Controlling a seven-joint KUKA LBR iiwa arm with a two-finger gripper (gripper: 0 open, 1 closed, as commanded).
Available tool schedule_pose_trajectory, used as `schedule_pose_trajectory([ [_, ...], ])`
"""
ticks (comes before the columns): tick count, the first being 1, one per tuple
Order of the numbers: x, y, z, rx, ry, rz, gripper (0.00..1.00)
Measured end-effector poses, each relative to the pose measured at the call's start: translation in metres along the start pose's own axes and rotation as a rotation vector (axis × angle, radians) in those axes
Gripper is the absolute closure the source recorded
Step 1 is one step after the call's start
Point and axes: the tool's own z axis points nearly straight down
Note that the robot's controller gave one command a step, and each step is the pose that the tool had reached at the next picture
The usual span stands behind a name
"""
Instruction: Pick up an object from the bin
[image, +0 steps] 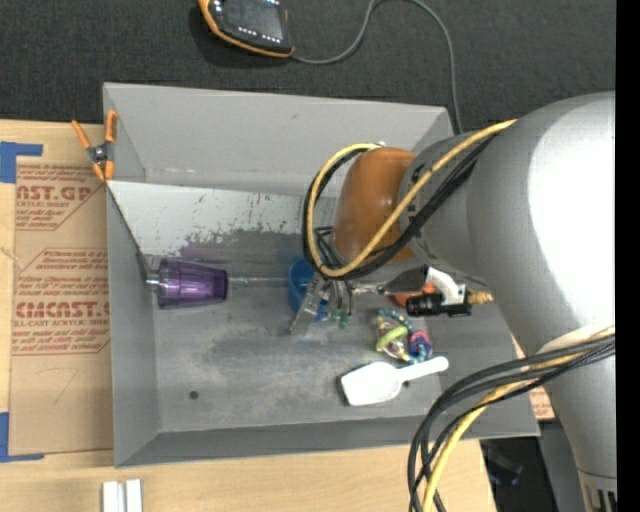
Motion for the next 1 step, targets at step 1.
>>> schedule_pose_trajectory([
  [1, 0.0000, 0.0000, 0.0000, 0.000, 0.000, 0.000, 1.00],
])
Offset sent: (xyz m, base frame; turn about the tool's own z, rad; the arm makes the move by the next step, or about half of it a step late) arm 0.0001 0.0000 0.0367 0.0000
